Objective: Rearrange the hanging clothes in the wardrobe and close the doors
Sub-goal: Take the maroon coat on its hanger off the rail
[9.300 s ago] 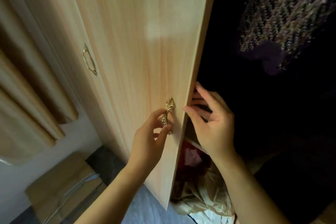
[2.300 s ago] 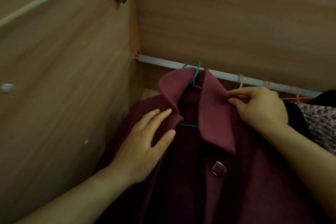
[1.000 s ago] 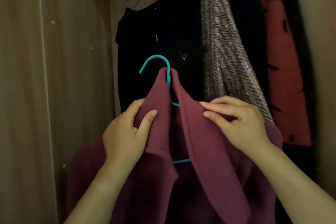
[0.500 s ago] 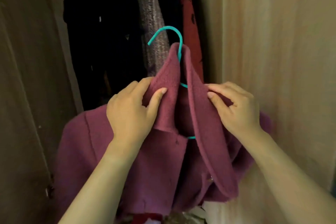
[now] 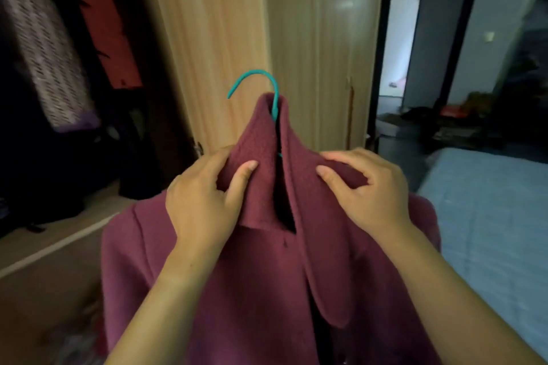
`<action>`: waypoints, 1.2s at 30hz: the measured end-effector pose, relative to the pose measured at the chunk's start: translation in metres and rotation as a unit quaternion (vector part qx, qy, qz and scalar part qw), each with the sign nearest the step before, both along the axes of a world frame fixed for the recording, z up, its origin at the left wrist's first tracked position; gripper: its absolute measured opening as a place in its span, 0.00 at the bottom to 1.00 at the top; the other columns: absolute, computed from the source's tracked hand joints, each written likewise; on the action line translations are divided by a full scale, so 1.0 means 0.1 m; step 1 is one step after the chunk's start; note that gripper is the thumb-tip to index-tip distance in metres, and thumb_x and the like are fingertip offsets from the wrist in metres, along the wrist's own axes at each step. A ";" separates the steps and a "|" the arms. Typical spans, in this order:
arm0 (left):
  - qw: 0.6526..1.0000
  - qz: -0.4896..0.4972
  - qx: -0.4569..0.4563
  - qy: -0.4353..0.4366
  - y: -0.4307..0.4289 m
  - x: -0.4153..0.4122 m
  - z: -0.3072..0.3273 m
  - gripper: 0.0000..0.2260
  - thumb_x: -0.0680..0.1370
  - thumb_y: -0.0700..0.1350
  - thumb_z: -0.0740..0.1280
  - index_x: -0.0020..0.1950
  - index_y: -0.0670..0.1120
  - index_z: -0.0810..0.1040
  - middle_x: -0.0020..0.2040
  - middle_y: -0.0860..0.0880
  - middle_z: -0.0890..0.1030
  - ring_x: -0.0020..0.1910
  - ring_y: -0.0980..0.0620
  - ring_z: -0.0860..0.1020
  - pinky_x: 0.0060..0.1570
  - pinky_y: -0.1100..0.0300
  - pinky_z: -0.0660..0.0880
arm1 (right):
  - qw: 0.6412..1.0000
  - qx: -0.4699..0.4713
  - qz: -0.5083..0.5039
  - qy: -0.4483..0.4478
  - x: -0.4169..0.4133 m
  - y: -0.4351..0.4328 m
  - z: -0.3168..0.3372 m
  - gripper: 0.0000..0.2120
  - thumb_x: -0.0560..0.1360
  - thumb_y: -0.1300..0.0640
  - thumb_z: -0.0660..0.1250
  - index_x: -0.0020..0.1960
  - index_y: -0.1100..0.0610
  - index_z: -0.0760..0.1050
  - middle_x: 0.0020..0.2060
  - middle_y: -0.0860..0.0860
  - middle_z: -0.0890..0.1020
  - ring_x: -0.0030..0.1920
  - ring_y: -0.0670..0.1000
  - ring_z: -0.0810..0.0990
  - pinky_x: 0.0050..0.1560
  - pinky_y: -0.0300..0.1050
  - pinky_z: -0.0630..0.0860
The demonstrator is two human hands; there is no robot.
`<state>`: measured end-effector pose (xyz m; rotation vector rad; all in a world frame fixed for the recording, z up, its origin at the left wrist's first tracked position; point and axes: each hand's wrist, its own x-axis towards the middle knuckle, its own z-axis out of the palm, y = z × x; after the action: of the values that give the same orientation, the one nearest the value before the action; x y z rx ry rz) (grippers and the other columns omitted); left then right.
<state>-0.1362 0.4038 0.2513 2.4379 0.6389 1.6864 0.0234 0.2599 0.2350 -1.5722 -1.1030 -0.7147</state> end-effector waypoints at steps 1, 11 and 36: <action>0.999 -0.026 -0.018 0.008 -0.23 0.15 -0.14 0.17 0.75 0.61 0.60 0.53 0.52 0.80 0.45 0.53 0.83 0.43 0.51 0.80 0.41 0.57 0.73 | 0.999 -0.013 -0.031 0.005 0.08 -0.30 -0.12 0.13 0.72 0.42 0.66 0.49 0.48 0.82 0.43 0.43 0.83 0.44 0.40 0.80 0.46 0.33 0.74; 0.912 -0.358 -0.138 0.150 -2.46 1.56 -1.11 0.16 0.73 0.61 0.65 0.53 0.52 0.80 0.48 0.55 0.83 0.47 0.53 0.80 0.48 0.48 0.76 | 0.940 -0.070 -0.302 0.141 0.30 -3.18 -1.12 0.12 0.72 0.43 0.67 0.48 0.49 0.82 0.38 0.46 0.82 0.39 0.45 0.79 0.42 0.43 0.75; 0.795 -0.470 -0.231 0.307 -3.68 4.72 -1.87 0.14 0.71 0.63 0.67 0.48 0.54 0.76 0.40 0.57 0.80 0.39 0.56 0.78 0.46 0.53 0.76 | 0.846 -0.078 -0.437 0.296 2.74 -4.52 -1.69 0.08 0.67 0.47 0.74 0.45 0.46 0.82 0.39 0.37 0.80 0.39 0.37 0.78 0.43 0.34 0.74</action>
<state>0.3358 0.0355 0.0644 2.2375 -0.1628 0.3031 0.2972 -0.1921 0.0661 -2.2429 0.0720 -0.6322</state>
